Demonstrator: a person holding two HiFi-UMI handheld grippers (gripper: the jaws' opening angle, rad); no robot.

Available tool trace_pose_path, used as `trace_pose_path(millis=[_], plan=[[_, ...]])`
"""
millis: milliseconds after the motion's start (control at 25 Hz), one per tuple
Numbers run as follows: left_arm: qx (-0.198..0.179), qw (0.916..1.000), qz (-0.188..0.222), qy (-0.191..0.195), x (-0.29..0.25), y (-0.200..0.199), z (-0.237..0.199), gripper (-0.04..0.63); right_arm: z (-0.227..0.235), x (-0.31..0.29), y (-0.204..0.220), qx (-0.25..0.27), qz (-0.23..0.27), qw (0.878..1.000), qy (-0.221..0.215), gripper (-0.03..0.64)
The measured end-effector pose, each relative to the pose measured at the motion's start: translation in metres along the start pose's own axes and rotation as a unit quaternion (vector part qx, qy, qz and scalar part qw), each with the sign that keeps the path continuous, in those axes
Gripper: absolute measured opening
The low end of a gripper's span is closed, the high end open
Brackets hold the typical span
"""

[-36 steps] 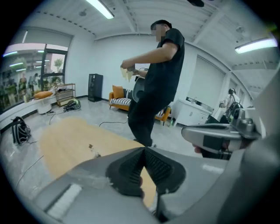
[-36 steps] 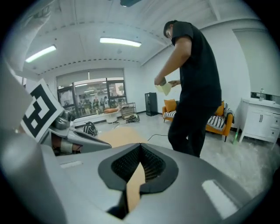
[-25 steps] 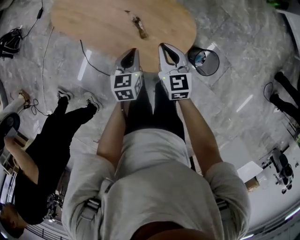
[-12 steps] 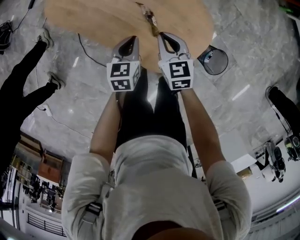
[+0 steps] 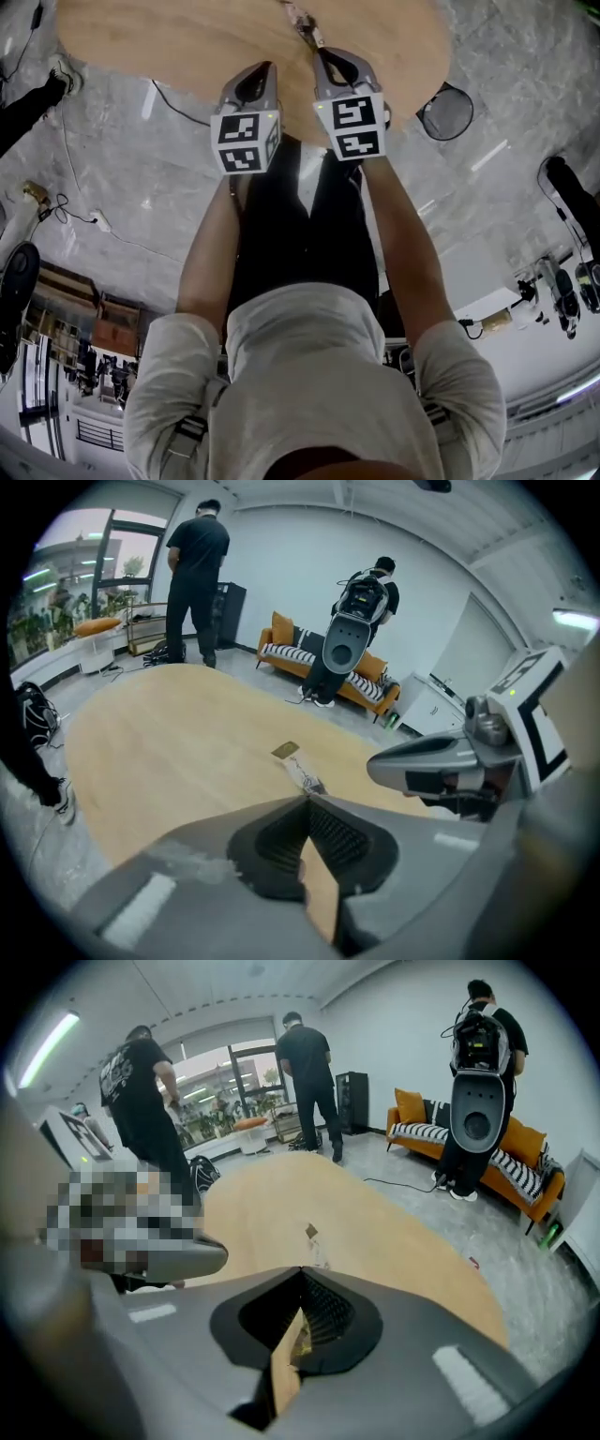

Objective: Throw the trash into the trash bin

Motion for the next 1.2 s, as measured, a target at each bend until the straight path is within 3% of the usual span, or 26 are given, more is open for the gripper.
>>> trace_pose_path(millis=[80,120,160,200,560,680,760,920,1200], plan=[[-0.004,0.9999,-0.010,0.003,-0.009,0.006,-0.012,0.018,-0.003,-0.019,0.004,0.012,-0.022,1.000,0.005,0.009],[-0.004,0.9999,-0.014,0.002,-0.013,0.009,-0.018,0.018,-0.005,-0.029,0.007,0.020,-0.032,0.999,0.004,0.043],[-0.003,0.9998,-0.020,0.000,-0.015,0.012,-0.023,0.018,-0.008,-0.036,0.009,0.028,-0.041,0.999,0.001,0.147],[-0.002,0.9997,-0.024,-0.002,-0.015,0.015,-0.027,0.018,-0.010,-0.042,0.011,0.038,-0.049,0.998,0.002,0.163],[0.015,0.9990,-0.041,-0.008,-0.015,0.033,-0.047,0.018,-0.007,-0.088,0.039,0.085,-0.134,0.987,0.024,0.164],[0.017,0.9988,-0.046,-0.003,-0.016,0.038,-0.046,0.018,-0.006,-0.094,0.047,0.120,-0.156,0.980,0.038,0.131],[0.015,0.9988,-0.046,0.000,-0.014,0.038,-0.044,0.018,-0.005,-0.094,0.048,0.134,-0.154,0.978,0.043,0.041],[0.011,0.9991,-0.040,0.002,-0.013,0.035,-0.036,0.018,-0.003,-0.083,0.042,0.126,-0.132,0.983,0.035,0.008],[-0.002,0.9998,-0.021,0.006,-0.014,0.025,-0.013,0.018,0.001,-0.052,0.031,0.080,-0.073,0.994,0.029,0.007]])
Point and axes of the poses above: the fingertips, and each gripper's own axes: x backward along the fingers, z to its right, y out of its underside, the point moved 7 cm from there along x, backward along the fingers, and after that the axes turned 2 degrees about y, right-handed, at the moved point
